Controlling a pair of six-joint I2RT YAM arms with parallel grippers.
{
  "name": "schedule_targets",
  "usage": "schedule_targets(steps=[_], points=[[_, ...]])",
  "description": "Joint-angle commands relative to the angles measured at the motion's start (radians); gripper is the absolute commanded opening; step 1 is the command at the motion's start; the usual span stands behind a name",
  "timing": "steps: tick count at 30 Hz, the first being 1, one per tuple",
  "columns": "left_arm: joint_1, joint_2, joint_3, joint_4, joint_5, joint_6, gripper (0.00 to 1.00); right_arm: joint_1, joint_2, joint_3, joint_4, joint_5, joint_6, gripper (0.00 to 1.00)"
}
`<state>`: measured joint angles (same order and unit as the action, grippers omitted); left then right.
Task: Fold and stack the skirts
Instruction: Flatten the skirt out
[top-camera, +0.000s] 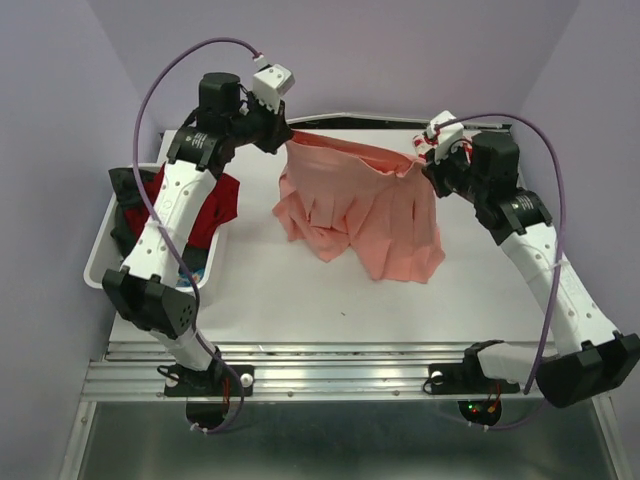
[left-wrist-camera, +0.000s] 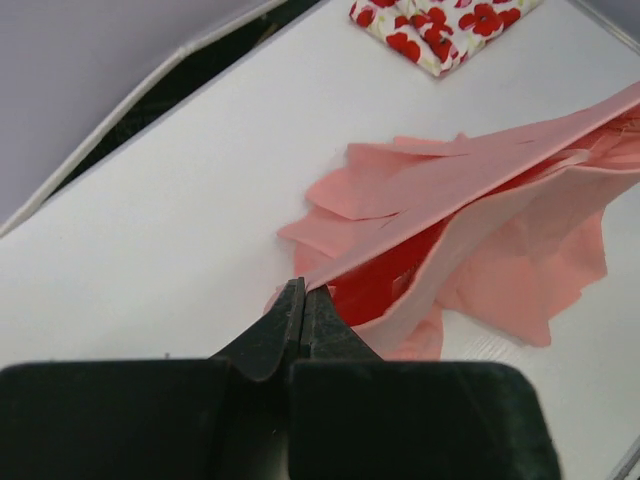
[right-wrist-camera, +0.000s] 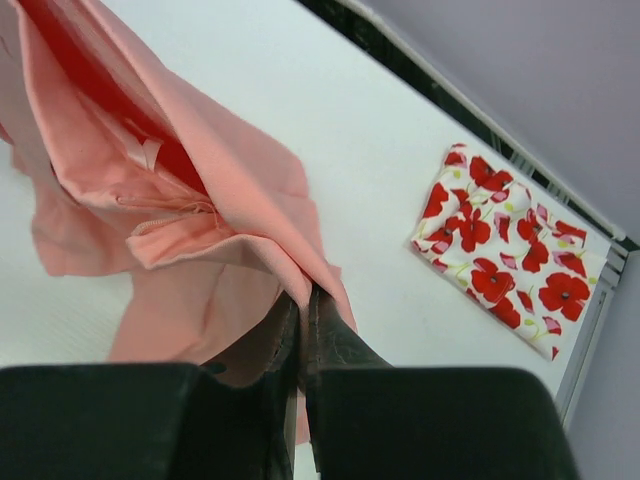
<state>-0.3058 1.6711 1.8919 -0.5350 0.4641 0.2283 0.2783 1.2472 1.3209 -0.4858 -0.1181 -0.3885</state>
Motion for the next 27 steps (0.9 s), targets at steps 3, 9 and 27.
schedule_targets(steps=[3, 9, 27], points=[[0.057, -0.247, -0.088, 0.069, -0.058, 0.058, 0.00, -0.037, -0.167, 0.103, -0.027, 0.090, 0.016, 0.01], [0.056, -0.545, -0.324, 0.116, -0.064, 0.095, 0.00, -0.037, -0.311, 0.190, -0.140, 0.037, -0.007, 0.01], [0.054, -0.549, -0.447, 0.139, -0.053, -0.069, 0.00, -0.037, -0.107, 0.086, -0.172, -0.037, 0.077, 0.01]])
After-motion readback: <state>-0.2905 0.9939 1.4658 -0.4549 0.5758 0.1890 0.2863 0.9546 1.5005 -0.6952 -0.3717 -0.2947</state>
